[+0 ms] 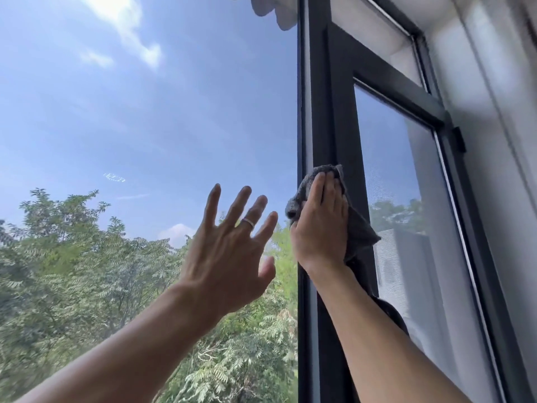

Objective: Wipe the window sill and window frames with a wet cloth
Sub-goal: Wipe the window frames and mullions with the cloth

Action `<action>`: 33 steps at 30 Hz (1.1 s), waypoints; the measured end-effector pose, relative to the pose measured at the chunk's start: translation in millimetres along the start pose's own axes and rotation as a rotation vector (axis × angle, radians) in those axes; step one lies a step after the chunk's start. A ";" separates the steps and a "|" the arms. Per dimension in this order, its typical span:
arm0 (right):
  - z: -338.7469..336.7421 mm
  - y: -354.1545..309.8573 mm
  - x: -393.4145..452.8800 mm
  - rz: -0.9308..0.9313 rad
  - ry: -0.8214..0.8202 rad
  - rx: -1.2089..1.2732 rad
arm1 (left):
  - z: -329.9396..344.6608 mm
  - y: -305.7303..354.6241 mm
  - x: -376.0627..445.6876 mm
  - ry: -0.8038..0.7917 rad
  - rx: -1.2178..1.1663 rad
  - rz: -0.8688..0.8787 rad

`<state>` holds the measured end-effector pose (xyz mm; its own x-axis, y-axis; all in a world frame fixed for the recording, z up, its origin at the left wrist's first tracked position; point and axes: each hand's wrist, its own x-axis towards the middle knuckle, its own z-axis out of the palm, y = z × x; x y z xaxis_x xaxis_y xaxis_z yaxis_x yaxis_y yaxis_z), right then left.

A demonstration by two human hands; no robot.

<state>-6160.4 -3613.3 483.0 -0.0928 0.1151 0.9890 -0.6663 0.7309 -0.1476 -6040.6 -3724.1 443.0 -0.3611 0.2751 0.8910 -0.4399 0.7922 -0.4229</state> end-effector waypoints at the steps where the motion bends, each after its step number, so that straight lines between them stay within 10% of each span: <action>1: -3.4 1.0 -6.7 -0.008 0.004 0.015 | -0.3 -1.2 1.8 0.006 -0.001 -0.006; 33: -0.7 -11.8 109.4 0.012 0.025 -0.017 | -21.4 -57.9 130.5 0.062 0.070 -0.027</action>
<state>-6162.2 -3608.9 592.9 -0.0819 0.1400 0.9868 -0.6524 0.7409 -0.1593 -6044.6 -3722.4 587.3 -0.2975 0.2896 0.9097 -0.5062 0.7601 -0.4075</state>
